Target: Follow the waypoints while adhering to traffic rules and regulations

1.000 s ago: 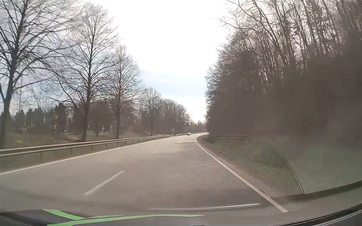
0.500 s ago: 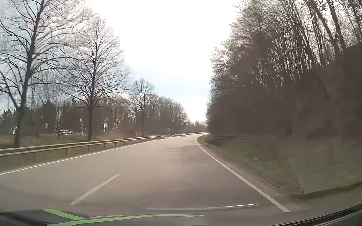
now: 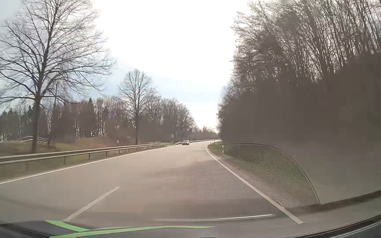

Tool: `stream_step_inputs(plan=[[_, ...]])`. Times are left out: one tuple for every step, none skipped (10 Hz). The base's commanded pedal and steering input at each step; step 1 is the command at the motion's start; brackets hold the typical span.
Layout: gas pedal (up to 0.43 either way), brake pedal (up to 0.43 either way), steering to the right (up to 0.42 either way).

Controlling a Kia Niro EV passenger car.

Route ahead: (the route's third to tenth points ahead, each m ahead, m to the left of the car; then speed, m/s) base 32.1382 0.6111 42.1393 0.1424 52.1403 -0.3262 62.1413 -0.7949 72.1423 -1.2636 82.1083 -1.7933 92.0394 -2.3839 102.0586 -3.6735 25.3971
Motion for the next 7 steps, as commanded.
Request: stream_step_inputs(plan=[[0.24, 0.0, 0.008], [0.24, 0.0, 0.008], [0.24, 0.0, 0.008], [0.24, 0.0, 0.008], [0.248, 0.0, 0.008], [0.248, 0.0, 0.007], [0.248, 0.0, 0.007]])
